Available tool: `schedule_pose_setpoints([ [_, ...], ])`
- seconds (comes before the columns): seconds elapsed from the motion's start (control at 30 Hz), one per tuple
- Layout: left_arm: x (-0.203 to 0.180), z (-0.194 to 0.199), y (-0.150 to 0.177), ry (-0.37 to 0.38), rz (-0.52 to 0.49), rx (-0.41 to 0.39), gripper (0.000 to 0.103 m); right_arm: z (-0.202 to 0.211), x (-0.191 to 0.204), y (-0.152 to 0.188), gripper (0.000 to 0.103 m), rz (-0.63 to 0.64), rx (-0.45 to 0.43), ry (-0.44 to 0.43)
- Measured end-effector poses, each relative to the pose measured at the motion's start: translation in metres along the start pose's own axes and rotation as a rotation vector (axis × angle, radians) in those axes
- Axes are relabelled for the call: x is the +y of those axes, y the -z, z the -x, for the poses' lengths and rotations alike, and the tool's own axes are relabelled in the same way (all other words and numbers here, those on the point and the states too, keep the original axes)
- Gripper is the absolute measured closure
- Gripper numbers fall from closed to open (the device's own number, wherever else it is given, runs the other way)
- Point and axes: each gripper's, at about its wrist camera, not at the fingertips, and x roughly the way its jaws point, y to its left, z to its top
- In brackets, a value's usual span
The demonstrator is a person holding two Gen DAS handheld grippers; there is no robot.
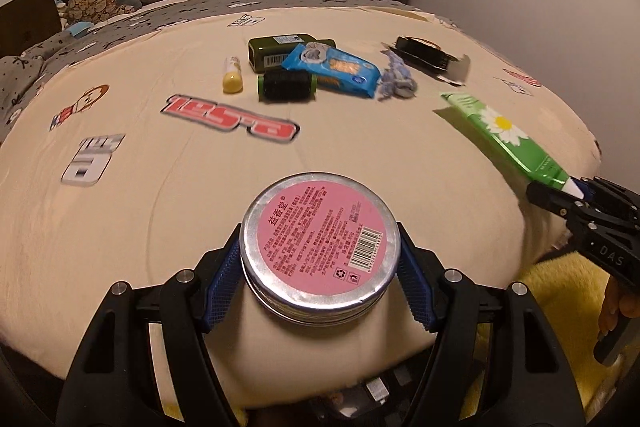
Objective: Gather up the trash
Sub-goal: 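Grasp the pink tin with left tool while right tool grasps the green daisy tube, then lower the tin and tube into the bin and open both tools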
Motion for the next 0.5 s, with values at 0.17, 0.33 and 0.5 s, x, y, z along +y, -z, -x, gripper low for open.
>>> schedule_pose_setpoints([
  [0.17,-0.008,0.024,0.027,0.001,-0.014,-0.003,0.036,0.031,0.009,0.016,0.068,0.011,-0.022,-0.03],
  [0.33,-0.02,0.044,0.053,0.015,-0.037,0.009,0.036,0.055,0.027,0.032,0.068,0.047,-0.004,-0.078],
  [0.5,-0.025,0.051,0.079,0.035,-0.021,0.048,0.036,0.063,0.043,0.051,0.068,0.047,0.052,-0.162],
])
